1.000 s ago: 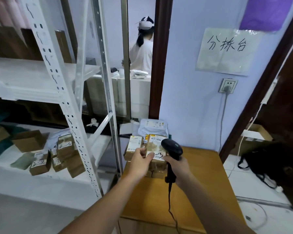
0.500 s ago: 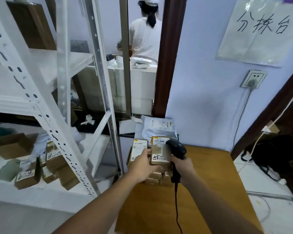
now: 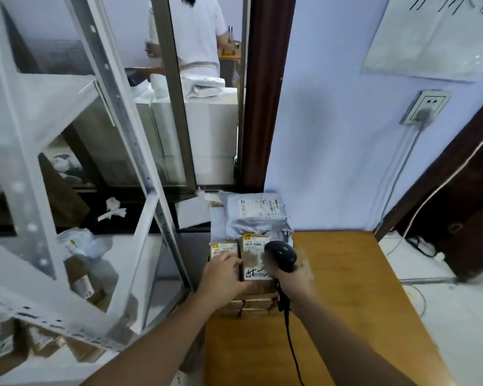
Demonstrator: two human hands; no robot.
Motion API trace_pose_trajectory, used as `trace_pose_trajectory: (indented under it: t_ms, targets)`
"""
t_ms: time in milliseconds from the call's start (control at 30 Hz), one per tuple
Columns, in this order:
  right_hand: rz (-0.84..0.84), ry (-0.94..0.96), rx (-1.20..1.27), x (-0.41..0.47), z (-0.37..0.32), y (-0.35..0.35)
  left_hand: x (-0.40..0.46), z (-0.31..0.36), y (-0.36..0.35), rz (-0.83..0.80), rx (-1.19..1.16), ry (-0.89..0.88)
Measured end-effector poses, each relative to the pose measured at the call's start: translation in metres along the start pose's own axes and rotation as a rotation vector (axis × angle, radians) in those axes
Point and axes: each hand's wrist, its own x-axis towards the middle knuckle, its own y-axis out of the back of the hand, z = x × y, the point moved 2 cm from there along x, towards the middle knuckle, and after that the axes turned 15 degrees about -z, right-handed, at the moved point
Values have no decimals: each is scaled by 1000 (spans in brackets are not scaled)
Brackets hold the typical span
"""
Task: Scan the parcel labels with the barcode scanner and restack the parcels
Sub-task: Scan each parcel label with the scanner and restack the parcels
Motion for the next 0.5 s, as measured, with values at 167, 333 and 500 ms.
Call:
trace_pose_trajectory:
  t_ms: [167,333,500]
  targets:
    - [23,-42,-118,28,16,-3,4,-8,-9,9,25,-5]
    - [13,-55,-122,22,18,-1,6,-8,-16,-8,97,-38]
    - [25,-36,-120,22,23,-1,8,-13,-15,-33,139,-75]
